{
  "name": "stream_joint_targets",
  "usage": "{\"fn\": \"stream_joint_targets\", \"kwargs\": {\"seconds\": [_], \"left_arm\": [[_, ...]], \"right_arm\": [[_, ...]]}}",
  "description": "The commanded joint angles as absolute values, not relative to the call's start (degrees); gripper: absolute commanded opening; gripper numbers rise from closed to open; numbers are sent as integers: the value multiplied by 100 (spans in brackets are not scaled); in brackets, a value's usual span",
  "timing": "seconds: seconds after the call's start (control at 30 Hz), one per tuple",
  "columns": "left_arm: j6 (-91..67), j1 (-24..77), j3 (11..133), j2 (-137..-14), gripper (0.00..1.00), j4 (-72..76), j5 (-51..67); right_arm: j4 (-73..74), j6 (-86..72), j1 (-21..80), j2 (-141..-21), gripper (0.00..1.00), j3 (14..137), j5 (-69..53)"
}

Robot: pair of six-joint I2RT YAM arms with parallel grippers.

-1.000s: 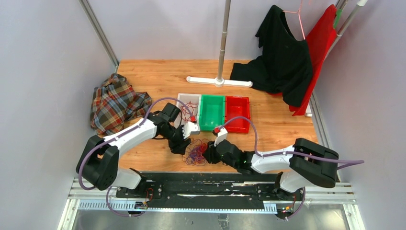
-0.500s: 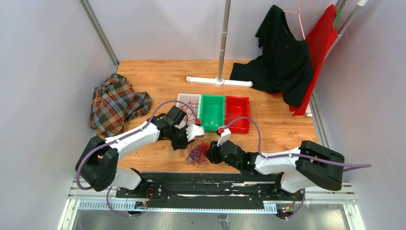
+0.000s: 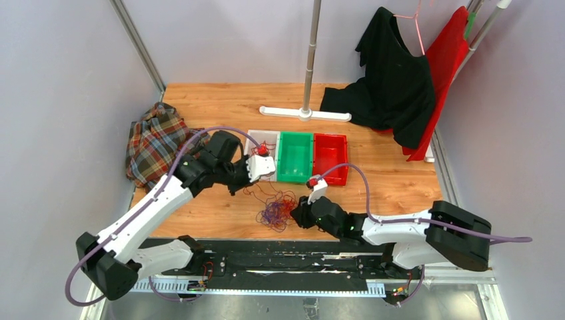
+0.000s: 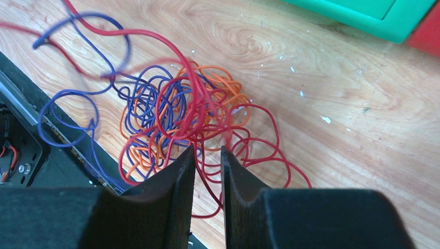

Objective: Untangle the cables

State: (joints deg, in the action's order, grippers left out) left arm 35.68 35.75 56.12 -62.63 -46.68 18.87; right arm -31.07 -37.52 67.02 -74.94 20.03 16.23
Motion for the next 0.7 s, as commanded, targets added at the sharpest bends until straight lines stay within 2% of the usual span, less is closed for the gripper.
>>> {"fn": "stream_joint_targets", "kwargs": {"seconds": [0.0, 0.13, 0.4, 0.53, 0.67], "left_arm": [[3252, 3586, 6629, -5980, 0, -5492, 2042], [2856, 3586, 7548, -5883, 0, -5736, 2081], [2429, 3607, 8525, -5875, 0, -5933, 2255], [2275, 3638, 8864, -5955, 1, -5933, 2269], [2153, 3655, 9338, -6096, 1, -5933, 2330]], "right_arm": [[-2590, -3576, 6724, -7037, 25, 2055, 1963], [-1877, -3283, 6726, -6351, 29, 2241, 2200], [-798, -2409, 6740, -4964, 64, 3125, 2442], [-849, -1897, 6864, -5040, 68, 3802, 2092], [-1191, -1339, 7218, -5641, 68, 4486, 1701]]}}
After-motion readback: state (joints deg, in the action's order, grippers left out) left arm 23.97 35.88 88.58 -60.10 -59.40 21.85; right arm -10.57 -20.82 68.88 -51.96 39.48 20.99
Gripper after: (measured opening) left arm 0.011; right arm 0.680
